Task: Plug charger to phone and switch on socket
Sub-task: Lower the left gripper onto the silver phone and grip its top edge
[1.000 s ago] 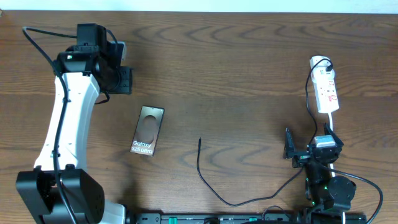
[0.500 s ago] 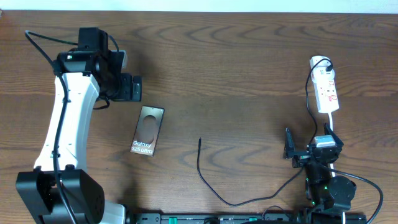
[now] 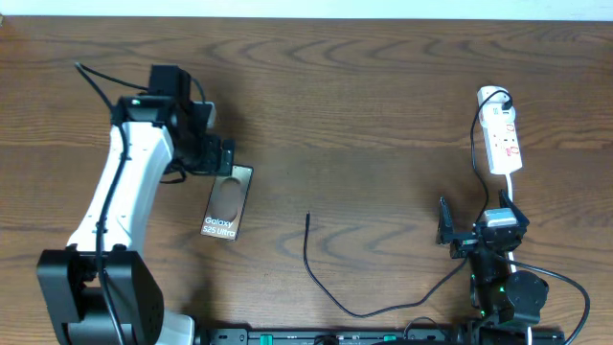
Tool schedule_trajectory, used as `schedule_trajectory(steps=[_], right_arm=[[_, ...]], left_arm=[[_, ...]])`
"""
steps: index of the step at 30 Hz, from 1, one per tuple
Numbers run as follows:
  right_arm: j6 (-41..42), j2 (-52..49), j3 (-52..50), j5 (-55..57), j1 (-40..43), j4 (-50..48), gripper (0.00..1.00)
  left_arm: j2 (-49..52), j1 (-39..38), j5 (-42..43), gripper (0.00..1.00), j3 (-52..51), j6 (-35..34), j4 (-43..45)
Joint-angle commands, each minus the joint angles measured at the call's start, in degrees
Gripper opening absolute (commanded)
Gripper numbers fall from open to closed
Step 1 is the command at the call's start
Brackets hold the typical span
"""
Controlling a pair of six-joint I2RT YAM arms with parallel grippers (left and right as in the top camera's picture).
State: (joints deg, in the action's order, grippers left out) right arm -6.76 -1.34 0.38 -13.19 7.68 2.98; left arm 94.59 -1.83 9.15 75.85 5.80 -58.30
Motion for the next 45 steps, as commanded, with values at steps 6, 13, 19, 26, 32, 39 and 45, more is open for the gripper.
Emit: schedule_trajectory(steps=[6, 13, 19, 26, 32, 39, 45], right_arm=[[-0.59, 0.22, -0.07, 0.15, -0.22, 0.26, 0.99], [-0.59, 0.22, -0.07, 0.13, -0.22, 0.26, 0.99], [-0.59, 0.22, -0.07, 0.15, -0.22, 0.26, 0.99], [-0.59, 0.22, -0.07, 0.13, -0.22, 0.26, 0.99], [-0.59, 0.22, -0.07, 0.15, -0.24, 0.26, 0.99], [-0.59, 0.22, -0.07, 0.15, -0.22, 0.26, 0.99], [-0.59, 0.22, -0.07, 0.15, -0.22, 0.26, 0.99]], left_arm=[[0.26, -1.42, 0.7, 0.98, -8.09, -0.28, 7.13], [0.26, -1.53, 0.72, 0.98, -15.87, -0.28, 13.68], [0.33, -1.53, 0.72, 0.98, -16.83, -0.04, 14.56], [3.45, -1.99, 0.72, 0.98, -16.83, 0.37, 15.15], [7.06, -3.5, 0.72, 0.98, -16.83, 2.1, 15.63], [7.26, -4.04, -0.24, 0.98, -16.83, 2.05, 17.11], [7.72, -4.04, -2.25, 0.98, -16.83, 2.01, 17.31]])
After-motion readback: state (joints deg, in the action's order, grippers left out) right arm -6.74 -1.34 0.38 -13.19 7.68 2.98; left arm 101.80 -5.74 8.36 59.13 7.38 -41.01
